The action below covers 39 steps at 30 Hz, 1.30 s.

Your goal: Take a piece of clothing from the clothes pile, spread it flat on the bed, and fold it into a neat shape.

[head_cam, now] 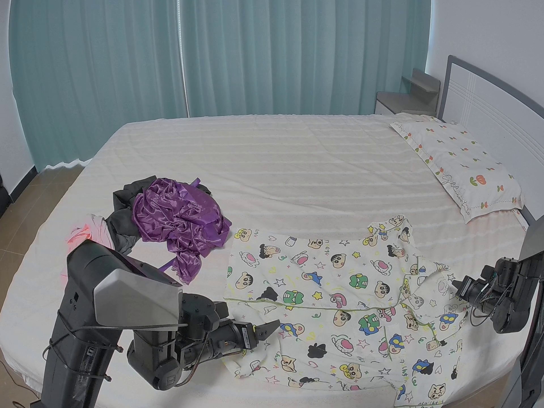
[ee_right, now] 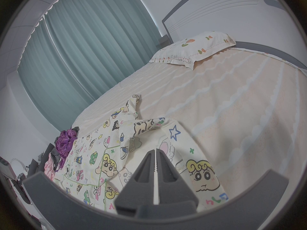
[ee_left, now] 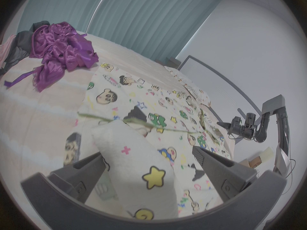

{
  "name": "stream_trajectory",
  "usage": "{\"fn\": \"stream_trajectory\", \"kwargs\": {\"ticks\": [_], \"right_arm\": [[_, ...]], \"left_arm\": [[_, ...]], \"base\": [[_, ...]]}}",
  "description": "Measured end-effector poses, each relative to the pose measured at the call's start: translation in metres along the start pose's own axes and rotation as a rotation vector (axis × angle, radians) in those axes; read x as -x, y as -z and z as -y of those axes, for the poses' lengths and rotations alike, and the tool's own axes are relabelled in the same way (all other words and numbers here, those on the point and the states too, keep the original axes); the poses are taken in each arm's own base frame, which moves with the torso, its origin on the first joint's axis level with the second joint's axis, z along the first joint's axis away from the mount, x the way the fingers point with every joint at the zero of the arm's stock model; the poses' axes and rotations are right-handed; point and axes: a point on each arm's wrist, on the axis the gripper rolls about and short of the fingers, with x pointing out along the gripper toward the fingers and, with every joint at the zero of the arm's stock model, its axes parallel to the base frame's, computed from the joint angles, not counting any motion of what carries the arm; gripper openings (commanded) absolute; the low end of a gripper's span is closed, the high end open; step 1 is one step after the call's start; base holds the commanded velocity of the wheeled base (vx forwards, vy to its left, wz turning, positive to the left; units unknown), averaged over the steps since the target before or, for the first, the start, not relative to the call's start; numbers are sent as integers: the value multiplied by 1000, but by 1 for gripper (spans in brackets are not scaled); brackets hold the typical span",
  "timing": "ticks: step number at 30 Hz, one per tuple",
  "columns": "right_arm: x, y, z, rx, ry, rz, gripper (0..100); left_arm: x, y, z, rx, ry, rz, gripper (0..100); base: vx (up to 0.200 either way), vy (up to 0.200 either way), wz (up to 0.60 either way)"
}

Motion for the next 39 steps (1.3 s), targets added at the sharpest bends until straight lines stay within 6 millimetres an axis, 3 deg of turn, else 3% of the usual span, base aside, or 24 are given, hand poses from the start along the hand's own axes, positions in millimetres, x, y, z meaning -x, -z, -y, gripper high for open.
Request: {"fn": "stream_trajectory", "kwargs": {"ticks": [5, 11, 17, 22, 29, 35, 39], "right_arm": [[-1, 0, 1, 3, 7, 2, 0], [-2, 2, 2, 2, 12, -2, 0], [-2, 2, 2, 2, 12, -3, 0], [-2, 2, 2, 2, 12, -4, 0], [-2, 3, 2, 1, 13, -6, 0], [-2, 3, 2, 2, 13, -5, 0], [-2, 3, 2, 2, 13, -5, 0]], "left_arm": [[-11, -13, -2, 6, -3, 34, 100], [-14, -43, -2, 9, -31, 152, 100], [-9, -75, -4, 9, -39, 267, 100], [-3, -90, -9, 12, -54, 306, 100], [2, -84, -19, 29, -82, 229, 100], [10, -67, -24, 43, 50, 61, 100], [12, -55, -29, 50, 45, -34, 100]], "base": [[0, 0, 0], [0, 0, 0], [0, 0, 0], [0, 0, 0], [0, 0, 0], [0, 0, 0], [0, 0, 0]]}}
